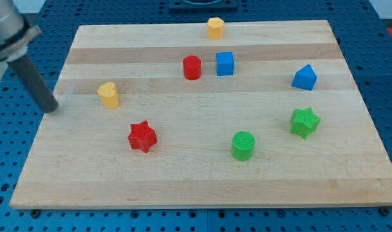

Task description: Push the yellow heart left to the yellow hexagon

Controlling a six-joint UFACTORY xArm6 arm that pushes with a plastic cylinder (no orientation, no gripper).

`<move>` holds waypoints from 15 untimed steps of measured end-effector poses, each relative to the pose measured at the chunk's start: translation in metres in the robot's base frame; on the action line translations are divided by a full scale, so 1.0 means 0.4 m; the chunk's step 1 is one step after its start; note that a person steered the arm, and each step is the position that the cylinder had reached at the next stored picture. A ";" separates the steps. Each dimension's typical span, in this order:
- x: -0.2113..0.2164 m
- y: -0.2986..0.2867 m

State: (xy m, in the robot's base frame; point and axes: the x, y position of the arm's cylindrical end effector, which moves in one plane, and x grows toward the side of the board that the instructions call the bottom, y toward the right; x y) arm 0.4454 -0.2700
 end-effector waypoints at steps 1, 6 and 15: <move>-0.063 0.178; -0.245 0.441; -0.325 0.246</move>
State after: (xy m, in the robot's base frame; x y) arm 0.3152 -0.1715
